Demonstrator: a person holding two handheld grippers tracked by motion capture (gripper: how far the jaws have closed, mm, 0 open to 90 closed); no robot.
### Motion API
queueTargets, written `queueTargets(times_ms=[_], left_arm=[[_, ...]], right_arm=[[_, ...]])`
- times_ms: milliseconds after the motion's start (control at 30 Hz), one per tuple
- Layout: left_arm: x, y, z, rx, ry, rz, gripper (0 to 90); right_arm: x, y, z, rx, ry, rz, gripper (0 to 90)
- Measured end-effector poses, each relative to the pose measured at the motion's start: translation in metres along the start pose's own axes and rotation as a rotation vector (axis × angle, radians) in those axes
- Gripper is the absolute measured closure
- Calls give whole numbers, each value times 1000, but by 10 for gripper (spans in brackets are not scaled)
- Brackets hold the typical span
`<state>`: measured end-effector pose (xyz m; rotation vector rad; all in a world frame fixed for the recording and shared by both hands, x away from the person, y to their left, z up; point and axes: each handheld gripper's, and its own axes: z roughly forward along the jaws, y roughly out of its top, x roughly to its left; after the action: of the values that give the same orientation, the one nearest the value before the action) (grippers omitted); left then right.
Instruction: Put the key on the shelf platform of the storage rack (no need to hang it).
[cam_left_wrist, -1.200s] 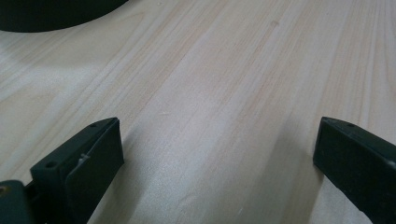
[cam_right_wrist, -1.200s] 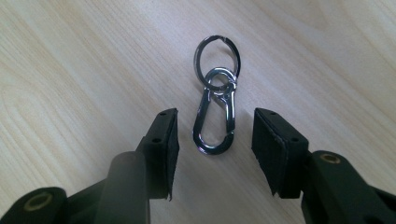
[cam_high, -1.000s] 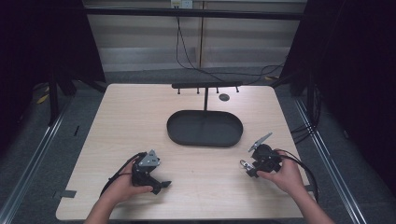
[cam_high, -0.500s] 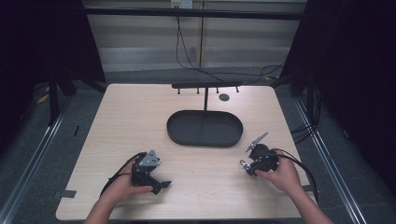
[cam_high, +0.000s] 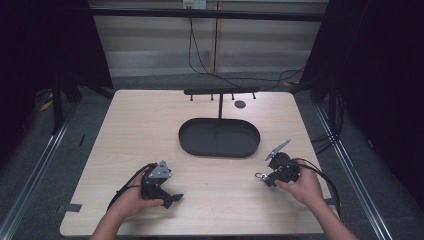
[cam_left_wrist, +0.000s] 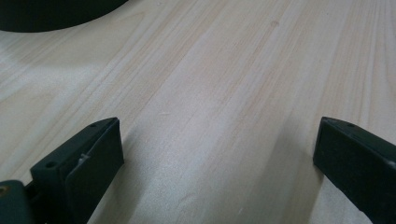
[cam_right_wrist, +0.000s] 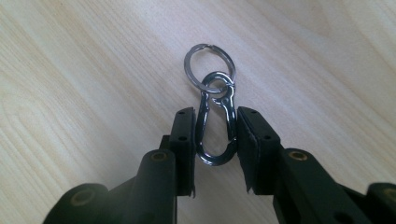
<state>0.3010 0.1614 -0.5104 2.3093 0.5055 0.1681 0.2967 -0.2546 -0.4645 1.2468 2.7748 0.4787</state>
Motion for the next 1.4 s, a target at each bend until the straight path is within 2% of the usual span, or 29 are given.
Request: queueTargets(times_ms=[200, 967, 1067, 1200, 1400], left_arm=[[0, 0, 0, 0, 1, 0, 13], [0, 0, 0, 0, 0, 0, 13], [0, 0, 0, 0, 0, 0, 13], [0, 0, 0, 0, 0, 0, 13], [0, 0, 0, 0, 0, 0, 13]], right_arm=[[-3, -1, -6, -23, 13, 19, 689], [-3, 11, -27, -65, 9, 21, 690], [-3, 13, -31, -74, 22, 30, 690], [-2, 16, -33, -74, 13, 22, 690], [-2, 22, -36, -66, 23, 21, 690]])
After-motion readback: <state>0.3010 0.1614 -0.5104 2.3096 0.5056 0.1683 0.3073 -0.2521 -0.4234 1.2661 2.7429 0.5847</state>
